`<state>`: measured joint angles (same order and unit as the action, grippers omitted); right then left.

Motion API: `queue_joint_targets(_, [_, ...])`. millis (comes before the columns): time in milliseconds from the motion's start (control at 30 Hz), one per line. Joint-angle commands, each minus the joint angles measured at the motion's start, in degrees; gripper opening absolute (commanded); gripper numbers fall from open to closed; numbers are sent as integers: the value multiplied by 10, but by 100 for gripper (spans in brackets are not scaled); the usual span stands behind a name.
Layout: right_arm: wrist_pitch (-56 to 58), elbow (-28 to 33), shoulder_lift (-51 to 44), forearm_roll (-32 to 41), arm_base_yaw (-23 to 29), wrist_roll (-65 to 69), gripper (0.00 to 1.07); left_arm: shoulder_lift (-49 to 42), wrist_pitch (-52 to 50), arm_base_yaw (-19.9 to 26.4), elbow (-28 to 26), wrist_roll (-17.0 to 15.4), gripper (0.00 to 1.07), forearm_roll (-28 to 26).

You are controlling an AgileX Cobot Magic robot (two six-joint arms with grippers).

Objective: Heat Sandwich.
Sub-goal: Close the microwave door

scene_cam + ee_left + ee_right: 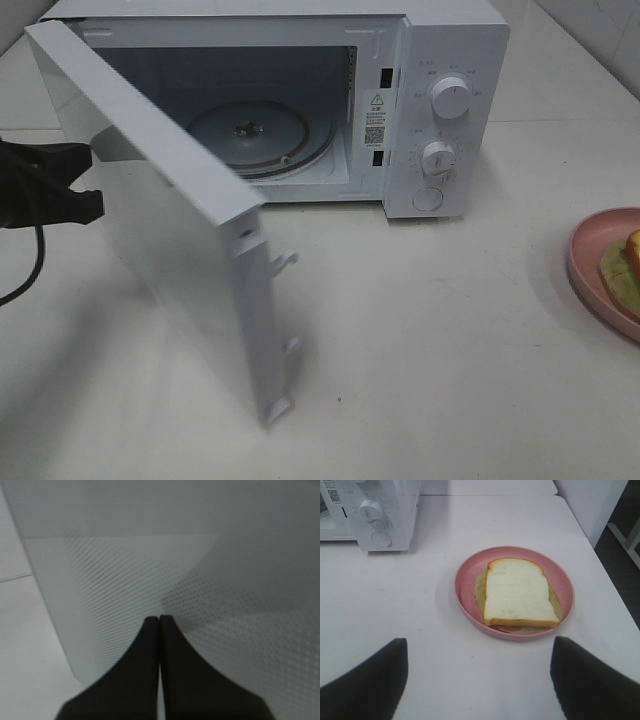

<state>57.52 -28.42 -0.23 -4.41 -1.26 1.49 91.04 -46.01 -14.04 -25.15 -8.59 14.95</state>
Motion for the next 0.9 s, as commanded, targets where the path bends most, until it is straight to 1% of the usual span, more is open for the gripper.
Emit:
queue_joint_targets(33, [-5,1,-15,1,-4,2,76,18,-18,-27,-25,2,0,12])
queue_joint_targets(67, [-5,1,-15,1,-4,2,76,18,-18,-27,-25,2,0,12])
queue_joint_targets(167, [-5,1,-15,1,-4,2,76,36,-15,-54,-48,3,0,1])
queue_joint_targets(233, [-5,1,-15,1,-4,2,76,40,-14,-62,-56,3,0,-3])
queue_joint_targets(267, [-5,1,-15,1,-4,2,76,48,-13,-76,-67,3,0,-12])
queue_joint_targets(333, [-5,1,-15,1,-4,2,76,56,-13,-92,-80,3,0,-25])
queue_joint_targets(367, [-5,1,-15,1,-4,2,76,56,-13,-92,-80,3,0,-25])
queue_joint_targets(467, [-5,1,-15,1,-4,1,75,73,-11,-120,-105,3,0,-43])
queue_joint_targets(533, [-5,1,-15,1,-4,1,75,77,-11,-125,-110,3,0,-45])
queue_joint_targets(633, [-5,1,-15,1,-4,1,75,95,-7,-147,-132,3,0,-56])
queue_joint_targets(833, [-5,1,-15,1,-4,1,75,115,1,-168,-163,2,0,-63])
queue_joint_targets(900, [-5,1,-15,1,-4,1,75,129,13,-182,-184,2,0,-65])
